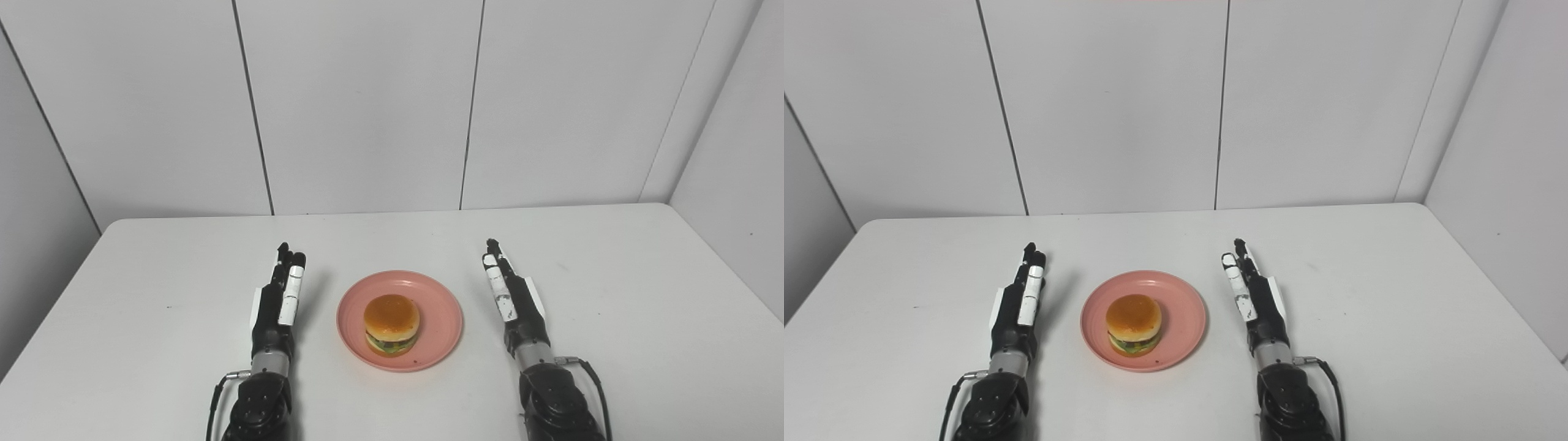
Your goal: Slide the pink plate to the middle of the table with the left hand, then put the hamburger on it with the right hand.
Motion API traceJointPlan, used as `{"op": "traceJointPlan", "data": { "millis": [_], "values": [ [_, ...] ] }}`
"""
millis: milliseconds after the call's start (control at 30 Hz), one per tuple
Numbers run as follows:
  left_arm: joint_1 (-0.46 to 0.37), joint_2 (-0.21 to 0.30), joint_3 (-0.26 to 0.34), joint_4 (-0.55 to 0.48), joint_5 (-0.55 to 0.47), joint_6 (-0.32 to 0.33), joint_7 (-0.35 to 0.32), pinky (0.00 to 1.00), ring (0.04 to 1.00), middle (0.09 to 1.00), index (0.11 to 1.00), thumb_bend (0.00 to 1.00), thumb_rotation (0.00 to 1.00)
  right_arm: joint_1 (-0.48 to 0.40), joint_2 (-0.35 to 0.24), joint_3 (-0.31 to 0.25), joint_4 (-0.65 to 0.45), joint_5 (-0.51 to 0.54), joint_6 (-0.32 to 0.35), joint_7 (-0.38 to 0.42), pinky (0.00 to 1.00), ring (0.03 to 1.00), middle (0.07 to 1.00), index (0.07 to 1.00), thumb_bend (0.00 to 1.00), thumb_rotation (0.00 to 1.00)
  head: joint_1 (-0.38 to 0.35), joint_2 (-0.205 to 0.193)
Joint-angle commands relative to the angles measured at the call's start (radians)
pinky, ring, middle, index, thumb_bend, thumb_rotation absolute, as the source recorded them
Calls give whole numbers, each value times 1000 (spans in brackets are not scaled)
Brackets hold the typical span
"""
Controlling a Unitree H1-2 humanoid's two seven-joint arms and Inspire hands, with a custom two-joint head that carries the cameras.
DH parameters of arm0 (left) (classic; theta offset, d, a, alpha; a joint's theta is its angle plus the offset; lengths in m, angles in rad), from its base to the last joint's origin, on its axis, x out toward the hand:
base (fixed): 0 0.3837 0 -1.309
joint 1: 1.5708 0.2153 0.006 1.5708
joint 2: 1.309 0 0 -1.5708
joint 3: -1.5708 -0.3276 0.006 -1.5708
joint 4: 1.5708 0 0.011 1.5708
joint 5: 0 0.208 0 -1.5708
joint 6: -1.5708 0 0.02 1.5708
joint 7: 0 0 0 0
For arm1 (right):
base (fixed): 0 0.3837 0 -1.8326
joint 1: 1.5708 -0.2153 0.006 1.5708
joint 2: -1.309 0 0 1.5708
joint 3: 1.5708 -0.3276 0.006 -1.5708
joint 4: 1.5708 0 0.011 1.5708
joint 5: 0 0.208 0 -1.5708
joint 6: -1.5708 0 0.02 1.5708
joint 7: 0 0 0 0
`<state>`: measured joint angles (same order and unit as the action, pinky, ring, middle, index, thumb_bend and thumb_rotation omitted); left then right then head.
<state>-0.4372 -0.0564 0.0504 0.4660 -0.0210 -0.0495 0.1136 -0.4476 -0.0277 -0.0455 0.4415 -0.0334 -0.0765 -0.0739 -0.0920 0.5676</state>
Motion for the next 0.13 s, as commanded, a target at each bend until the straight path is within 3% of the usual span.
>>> {"op": "traceJointPlan", "data": {
  "millis": [0,100],
  "values": [
    [-22,1,-1,-8,-19,47,-24,1000,1000,1000,1000,850,906,-18,4,-5,-23,-11,25,-28,986,980,975,975,891,1000,1,1],
    [-23,1,5,-27,-25,78,-29,1000,1000,1000,1000,853,898,-18,1,-5,-25,-18,26,-33,971,972,979,979,866,1000,2,3]
  ]
}}
